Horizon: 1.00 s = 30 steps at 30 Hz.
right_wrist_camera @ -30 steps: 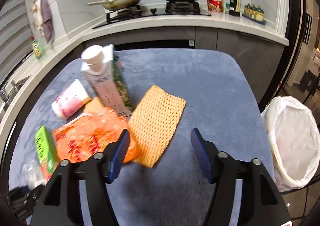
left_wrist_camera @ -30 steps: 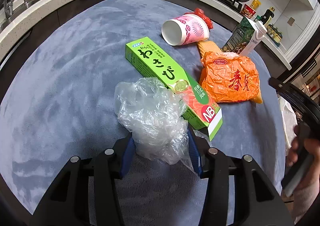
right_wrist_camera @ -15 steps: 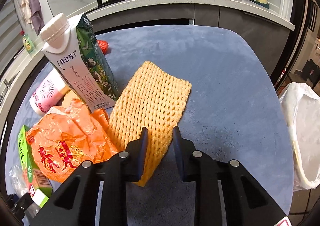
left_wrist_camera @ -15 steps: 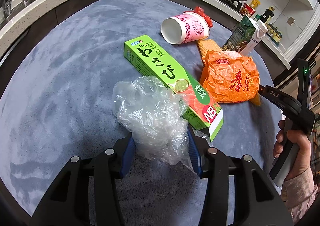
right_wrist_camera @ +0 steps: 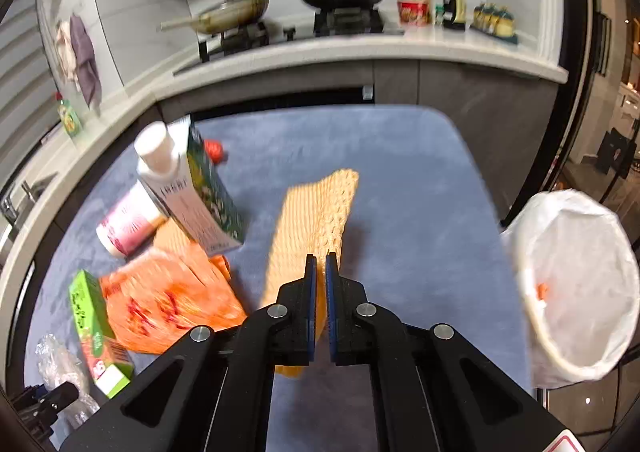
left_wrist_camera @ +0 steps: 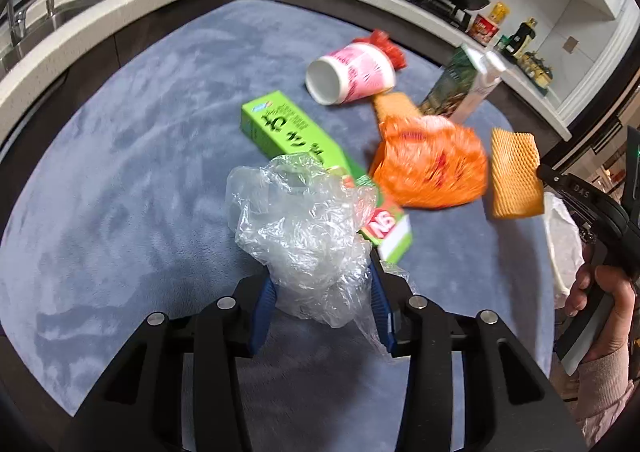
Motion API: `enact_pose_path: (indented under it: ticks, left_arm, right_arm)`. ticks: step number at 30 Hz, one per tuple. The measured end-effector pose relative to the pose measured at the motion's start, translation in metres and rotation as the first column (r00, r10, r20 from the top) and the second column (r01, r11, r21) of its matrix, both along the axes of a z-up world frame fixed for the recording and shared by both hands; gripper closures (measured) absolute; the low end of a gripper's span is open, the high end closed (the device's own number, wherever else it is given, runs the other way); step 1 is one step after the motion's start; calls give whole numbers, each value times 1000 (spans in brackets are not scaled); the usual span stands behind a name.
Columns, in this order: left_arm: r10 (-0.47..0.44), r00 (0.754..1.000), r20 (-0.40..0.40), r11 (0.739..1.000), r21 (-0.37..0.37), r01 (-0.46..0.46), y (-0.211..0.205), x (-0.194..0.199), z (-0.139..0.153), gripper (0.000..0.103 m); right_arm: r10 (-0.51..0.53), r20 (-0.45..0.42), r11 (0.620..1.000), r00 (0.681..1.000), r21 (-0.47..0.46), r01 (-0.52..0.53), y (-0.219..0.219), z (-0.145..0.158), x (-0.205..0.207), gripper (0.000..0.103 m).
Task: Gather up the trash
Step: 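Close the left tool on the clear plastic wrap while the right tool grasps the yellow mesh sleeve, then carry the plastic wrap and mesh sleeve over the bin with both tools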
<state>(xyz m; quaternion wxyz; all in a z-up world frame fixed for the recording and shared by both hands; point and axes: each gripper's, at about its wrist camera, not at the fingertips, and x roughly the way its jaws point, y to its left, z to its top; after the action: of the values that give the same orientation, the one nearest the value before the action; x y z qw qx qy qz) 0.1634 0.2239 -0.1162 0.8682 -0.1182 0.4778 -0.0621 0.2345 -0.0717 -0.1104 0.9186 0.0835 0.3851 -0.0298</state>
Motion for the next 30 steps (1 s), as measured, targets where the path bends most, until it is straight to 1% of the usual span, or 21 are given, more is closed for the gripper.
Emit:
enact_pose_path:
  ticks: [5,8,13,17,22,30]
  left_arm:
    - [-31,998,46,999,-18,32,-11,-11,25,63]
    - [-67,995,75,997,-33,70,-25,-16,41,63]
    - [-142,981,135,989,-28,147,-57,-20,69,63]
    - [-206,961,183,977,-23,214,-87,-21,90,63]
    - [-287,929,234,955,-12,298,-133,-21,112,63]
    - [-416,867,275,904,28,426,-215,-25,130,63]
  right_arm:
    - [-14,74,1000,997,-6,14,-18,34,-25,99]
    - [-19,124,1000,992,-20,22,-24,55,-42,99]
    - [-37,185,999,982,-19,41,-43,82,-67,99]
    - [-72,227,997,971,-3,75,-67,98,-87,99]
    - [-119,263,993,957,12,121,-96,109,-108,99]
    - [-198,292,979,936,19,201,-147,117,-135,99]
